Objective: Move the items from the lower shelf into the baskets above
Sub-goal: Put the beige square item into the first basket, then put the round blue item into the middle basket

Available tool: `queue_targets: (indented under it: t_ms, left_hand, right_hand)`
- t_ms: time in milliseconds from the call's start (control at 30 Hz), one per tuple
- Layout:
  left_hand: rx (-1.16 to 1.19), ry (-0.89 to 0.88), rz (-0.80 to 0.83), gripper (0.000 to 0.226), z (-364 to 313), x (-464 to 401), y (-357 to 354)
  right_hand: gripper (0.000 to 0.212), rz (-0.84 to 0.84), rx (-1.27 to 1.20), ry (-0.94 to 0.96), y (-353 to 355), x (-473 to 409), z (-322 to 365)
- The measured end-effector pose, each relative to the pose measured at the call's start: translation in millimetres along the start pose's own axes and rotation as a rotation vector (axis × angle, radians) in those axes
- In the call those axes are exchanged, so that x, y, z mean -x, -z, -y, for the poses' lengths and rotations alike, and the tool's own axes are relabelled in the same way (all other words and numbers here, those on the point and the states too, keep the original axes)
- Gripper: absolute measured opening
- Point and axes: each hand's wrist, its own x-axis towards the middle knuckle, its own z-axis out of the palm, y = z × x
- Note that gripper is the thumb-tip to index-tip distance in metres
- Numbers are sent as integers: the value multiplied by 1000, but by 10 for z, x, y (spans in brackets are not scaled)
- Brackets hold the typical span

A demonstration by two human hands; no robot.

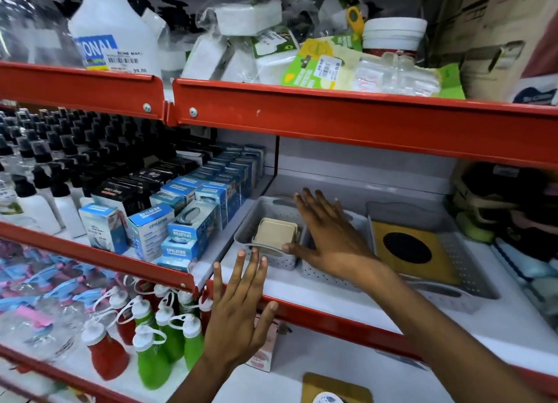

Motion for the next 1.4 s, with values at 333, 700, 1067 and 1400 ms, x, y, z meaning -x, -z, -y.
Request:
queue_targets:
  t_ms: [333,700,1067,1400]
  left_hand:
    - [-44,-6,-66,71,-10,16,-47]
    - [-77,27,-53,74,-90,-5,-5]
    - [-100,34,-46,74,-72,-17,-30]
    - [-87,26,-51,73,-54,-6,-46]
  right_hand:
    - [79,-228,120,290,-712,1588,-178]
    - [78,420,-144,-13,-2371,2375,-534]
    - [100,536,-151,-240,-2854,2147,-413]
    - [87,-12,-252,33,-1982,2152,-291]
